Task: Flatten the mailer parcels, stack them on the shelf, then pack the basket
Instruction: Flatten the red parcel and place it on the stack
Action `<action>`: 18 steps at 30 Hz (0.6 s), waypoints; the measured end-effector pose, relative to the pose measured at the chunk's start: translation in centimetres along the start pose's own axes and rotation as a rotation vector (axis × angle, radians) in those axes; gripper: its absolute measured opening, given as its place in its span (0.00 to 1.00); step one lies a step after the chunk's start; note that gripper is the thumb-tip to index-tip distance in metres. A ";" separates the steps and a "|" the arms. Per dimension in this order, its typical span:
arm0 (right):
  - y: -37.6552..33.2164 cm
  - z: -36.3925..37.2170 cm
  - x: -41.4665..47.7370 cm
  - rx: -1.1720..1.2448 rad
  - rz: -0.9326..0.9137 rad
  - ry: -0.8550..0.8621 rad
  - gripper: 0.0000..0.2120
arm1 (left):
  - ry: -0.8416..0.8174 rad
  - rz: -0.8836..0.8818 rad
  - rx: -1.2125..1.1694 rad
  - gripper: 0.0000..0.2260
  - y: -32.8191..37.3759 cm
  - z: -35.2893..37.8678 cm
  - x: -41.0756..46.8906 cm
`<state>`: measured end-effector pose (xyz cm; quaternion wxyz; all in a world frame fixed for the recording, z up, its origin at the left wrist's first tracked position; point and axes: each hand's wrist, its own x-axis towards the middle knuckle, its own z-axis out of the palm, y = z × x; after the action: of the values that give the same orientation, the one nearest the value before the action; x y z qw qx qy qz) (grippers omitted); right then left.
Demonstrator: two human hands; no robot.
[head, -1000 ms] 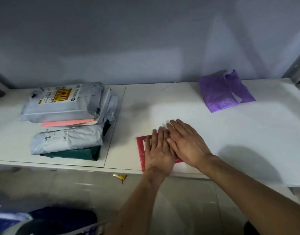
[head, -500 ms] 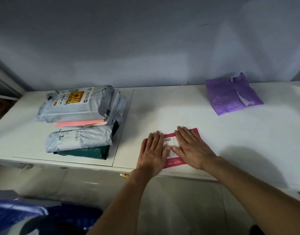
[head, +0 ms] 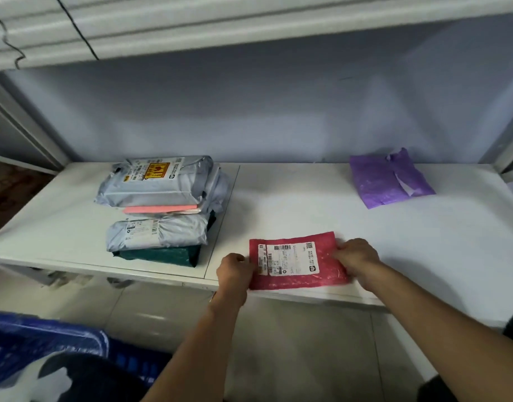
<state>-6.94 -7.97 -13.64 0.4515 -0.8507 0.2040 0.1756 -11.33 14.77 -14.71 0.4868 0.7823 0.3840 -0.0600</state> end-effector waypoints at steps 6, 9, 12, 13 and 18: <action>-0.7 -0.8 -0.6 0.367 0.109 -0.121 0.06 | -0.193 -0.152 -0.262 0.05 1.9 -1.7 -1.3; -2.3 -1.8 -1.4 0.414 0.062 -0.107 0.06 | -0.241 -0.077 -0.322 0.05 4.0 -3.2 -2.0; -4.6 -1.9 -2.3 0.476 0.001 -0.145 0.04 | -0.199 -0.018 -0.458 0.05 6.1 -5.3 -1.6; -5.3 -1.8 -2.6 0.490 -0.022 -0.159 0.03 | -0.179 0.006 -0.492 0.05 6.8 -6.2 -1.4; -10.0 1.2 -3.7 0.515 -0.080 -0.226 0.01 | -0.020 0.091 -0.521 0.04 9.0 -12.6 0.3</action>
<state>-5.20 -1.17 -5.55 0.6791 -0.6904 0.1565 0.1941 -8.74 23.03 -1.89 0.6777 0.6465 0.3461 0.0551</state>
